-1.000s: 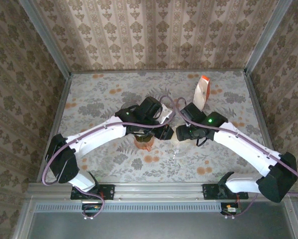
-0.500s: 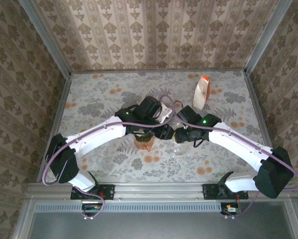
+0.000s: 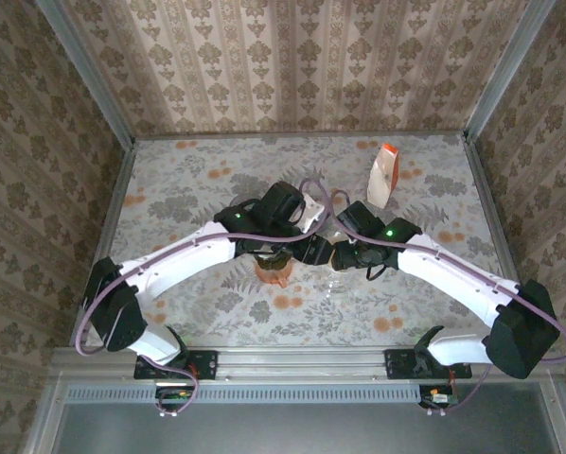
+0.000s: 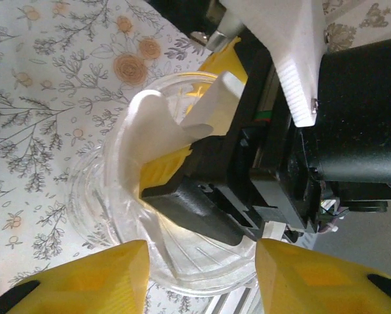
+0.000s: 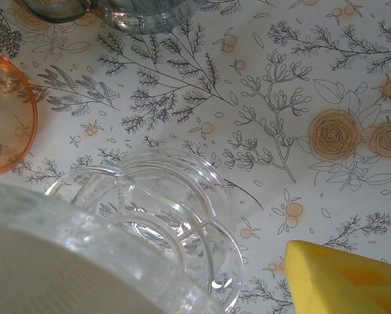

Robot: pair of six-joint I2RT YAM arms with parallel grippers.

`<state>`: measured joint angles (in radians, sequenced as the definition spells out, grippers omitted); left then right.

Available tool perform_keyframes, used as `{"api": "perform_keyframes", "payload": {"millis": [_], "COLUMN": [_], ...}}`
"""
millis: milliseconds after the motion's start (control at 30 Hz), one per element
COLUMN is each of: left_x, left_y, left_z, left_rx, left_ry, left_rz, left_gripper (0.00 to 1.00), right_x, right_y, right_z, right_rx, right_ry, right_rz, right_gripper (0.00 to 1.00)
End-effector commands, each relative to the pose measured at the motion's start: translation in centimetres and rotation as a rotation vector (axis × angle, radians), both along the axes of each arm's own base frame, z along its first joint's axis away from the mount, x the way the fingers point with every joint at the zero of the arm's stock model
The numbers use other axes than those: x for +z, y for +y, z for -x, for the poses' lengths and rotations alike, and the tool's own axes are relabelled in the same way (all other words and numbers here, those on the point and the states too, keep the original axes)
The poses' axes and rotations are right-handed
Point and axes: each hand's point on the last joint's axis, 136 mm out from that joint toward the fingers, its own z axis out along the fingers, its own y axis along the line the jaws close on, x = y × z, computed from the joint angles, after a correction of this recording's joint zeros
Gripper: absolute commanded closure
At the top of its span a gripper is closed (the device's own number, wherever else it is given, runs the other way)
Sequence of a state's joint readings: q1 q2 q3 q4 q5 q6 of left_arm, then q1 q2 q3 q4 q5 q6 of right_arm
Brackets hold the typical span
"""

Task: Place the coffee filter in the dripper

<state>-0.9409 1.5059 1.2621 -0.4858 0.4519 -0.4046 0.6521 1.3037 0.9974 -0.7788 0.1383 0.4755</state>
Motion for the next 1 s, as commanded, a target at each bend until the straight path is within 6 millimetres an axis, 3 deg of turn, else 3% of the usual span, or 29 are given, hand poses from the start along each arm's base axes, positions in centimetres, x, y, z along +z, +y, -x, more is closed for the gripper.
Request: {"api": "perform_keyframes", "payload": {"millis": [0,133,400,733,967], "left_x": [0.5,0.7,-1.5,-2.5,-2.6], "left_y": [1.1,1.5,1.0,0.9,0.9], "left_z": [-0.5,-0.8,-0.3,-0.1,-0.1], "left_rx": [0.054,0.067,0.038,0.031,0.030], "left_ry": [-0.035,-0.050,0.001,0.026,0.030], "left_rz": [-0.008,-0.011,-0.067,-0.098,-0.094], "left_gripper": [0.53,0.54,0.54,0.72,0.76], "right_x": [-2.5,-2.4,-1.9,-1.2,0.8], "right_y": [-1.0,-1.0,-0.8,-0.7,-0.4], "right_z": [1.4,1.4,1.2,1.0,0.4], "right_rx": [-0.014,-0.018,-0.020,-0.019,-0.017], "right_ry": [0.079,0.076,0.062,0.047,0.001], "right_rz": [0.046,0.041,0.026,0.018,-0.009], "right_gripper": [0.30,0.30,0.30,0.30,0.29]}}
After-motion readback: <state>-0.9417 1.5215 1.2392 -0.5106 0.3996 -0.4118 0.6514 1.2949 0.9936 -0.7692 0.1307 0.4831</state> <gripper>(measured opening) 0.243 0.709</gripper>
